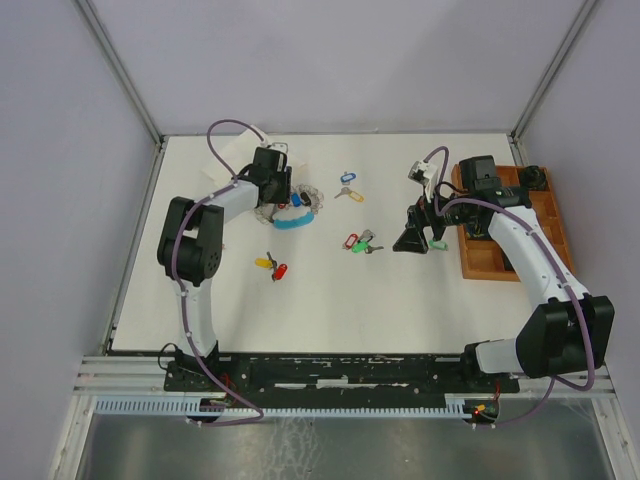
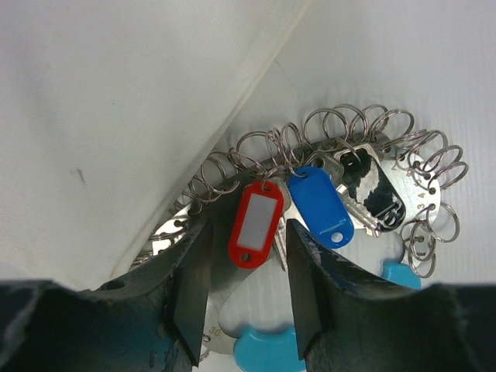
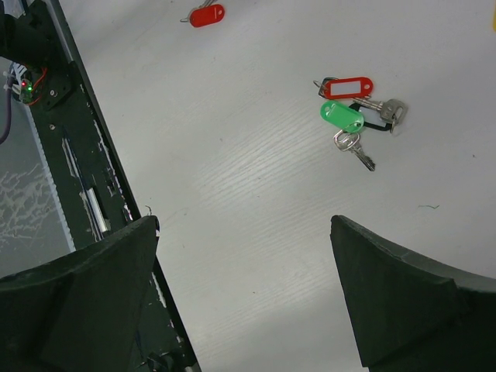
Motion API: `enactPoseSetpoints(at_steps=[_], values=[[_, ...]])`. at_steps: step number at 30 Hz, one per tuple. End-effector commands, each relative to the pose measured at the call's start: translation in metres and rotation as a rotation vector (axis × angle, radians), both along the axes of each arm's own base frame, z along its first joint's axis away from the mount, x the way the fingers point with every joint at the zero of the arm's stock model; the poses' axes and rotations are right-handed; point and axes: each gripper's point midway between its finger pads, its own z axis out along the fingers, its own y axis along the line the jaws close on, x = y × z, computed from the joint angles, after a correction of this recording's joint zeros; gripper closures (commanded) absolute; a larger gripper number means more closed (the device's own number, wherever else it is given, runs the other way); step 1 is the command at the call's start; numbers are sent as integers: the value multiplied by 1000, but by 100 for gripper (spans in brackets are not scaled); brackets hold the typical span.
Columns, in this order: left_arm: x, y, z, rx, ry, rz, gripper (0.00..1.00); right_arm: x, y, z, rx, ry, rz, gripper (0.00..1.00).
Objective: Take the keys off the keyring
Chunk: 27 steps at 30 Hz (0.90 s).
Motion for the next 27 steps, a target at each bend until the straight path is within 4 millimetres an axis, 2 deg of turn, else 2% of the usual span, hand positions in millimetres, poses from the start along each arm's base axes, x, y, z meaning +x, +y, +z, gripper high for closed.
enactPoseSetpoints(at_steps=[1,5,9,13,18,21,24,27], values=[[25,-10,34,-28,-100,-34,52,5,4,18,23,-62,27,0],[35,-11,47,-9,-130,-42,58,5,5,18,24,-60,30,0],[34,-15,45,-11,-109,-60,62,4,4,18,22,-64,34,0],[25,-39,50,-70,-105,-124,62,4,5,17,24,-59,38,0],[12,-80,60,-179,-105,-234,61,4,7,14,25,-48,45,0],[8,-99,59,-191,-106,-254,61,4,7,12,24,-40,48,0],[8,-110,52,-151,-113,-229,60,4,8,11,23,-36,50,0],[11,-112,46,-78,-134,-177,60,3,8,11,23,-35,52,0]])
